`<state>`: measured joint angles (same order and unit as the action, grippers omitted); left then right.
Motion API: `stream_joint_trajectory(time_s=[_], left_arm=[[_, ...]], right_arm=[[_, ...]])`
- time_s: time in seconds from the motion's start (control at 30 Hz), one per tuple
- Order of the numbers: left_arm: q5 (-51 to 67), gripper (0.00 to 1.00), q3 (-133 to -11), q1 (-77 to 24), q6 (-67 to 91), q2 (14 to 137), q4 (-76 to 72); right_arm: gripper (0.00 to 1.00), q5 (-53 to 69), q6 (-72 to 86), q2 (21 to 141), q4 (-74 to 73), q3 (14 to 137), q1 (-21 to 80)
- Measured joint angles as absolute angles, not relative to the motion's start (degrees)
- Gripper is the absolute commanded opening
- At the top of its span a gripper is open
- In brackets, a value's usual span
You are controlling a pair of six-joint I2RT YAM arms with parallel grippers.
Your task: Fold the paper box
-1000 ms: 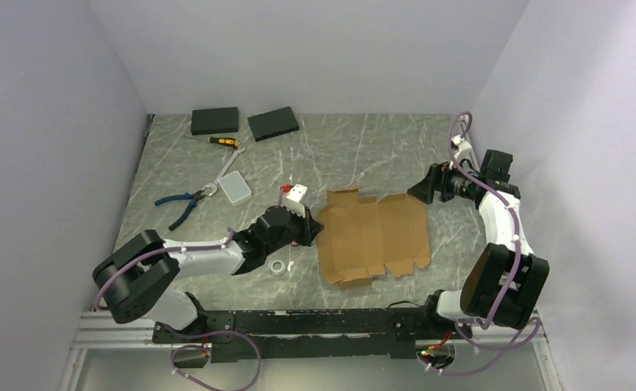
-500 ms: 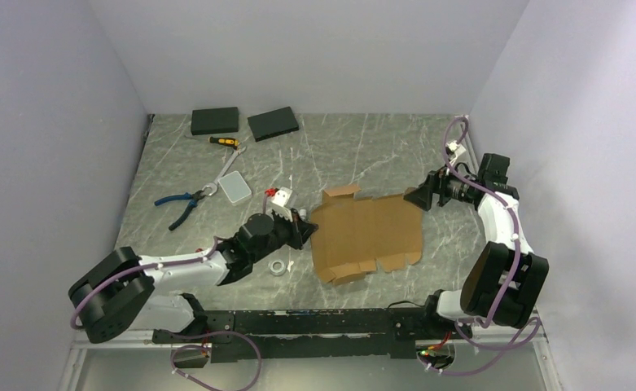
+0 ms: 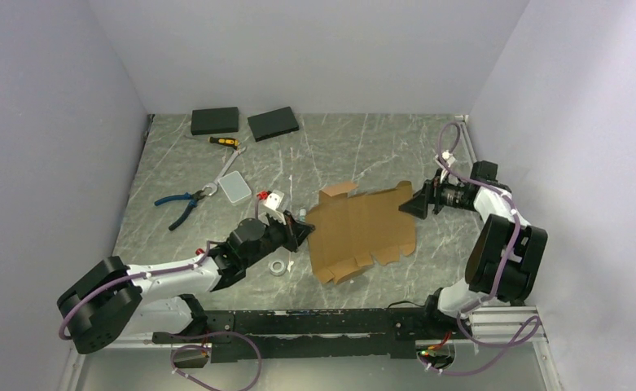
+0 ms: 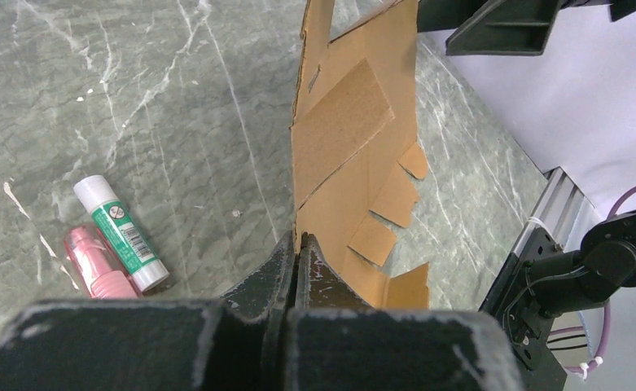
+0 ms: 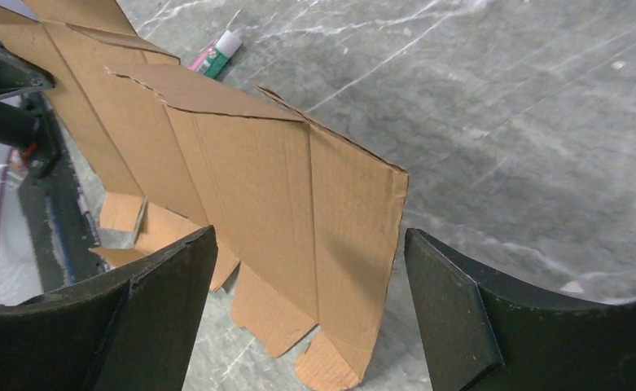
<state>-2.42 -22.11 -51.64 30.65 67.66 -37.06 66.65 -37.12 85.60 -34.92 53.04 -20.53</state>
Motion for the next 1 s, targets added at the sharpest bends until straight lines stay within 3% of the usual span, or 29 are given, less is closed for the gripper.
stream_joint_trajectory(time_s=[0.3,0.6,0.73,0.8,0.9,1.0], left_arm=[[-1.37,0.00,-20.84,-51.64,30.59,66.87,-38.48],[-1.30,0.00,-19.90,-51.64,30.46,66.26,-39.83],[-1.30,0.00,-19.90,-51.64,30.59,66.28,-40.10],[-1.30,0.00,-19.90,-51.64,30.65,66.35,-40.12],[-1.32,0.00,-19.90,-51.64,30.68,66.61,-40.12],[-1.41,0.00,-19.90,-51.64,30.89,66.61,-40.03]], right_arm=[[0.88,67.85,-41.36,94.21,-39.18,53.69,-20.53],[0.69,70.04,-41.95,96.90,-39.03,53.69,-18.33],[0.55,71.11,-42.02,98.94,-39.18,53.69,-17.58],[0.41,71.40,-42.30,99.02,-39.40,53.71,-17.58],[0.13,72.14,-43.24,99.00,-40.29,54.26,-17.58],[0.00,72.25,-44.71,99.00,-42.22,55.81,-17.58]])
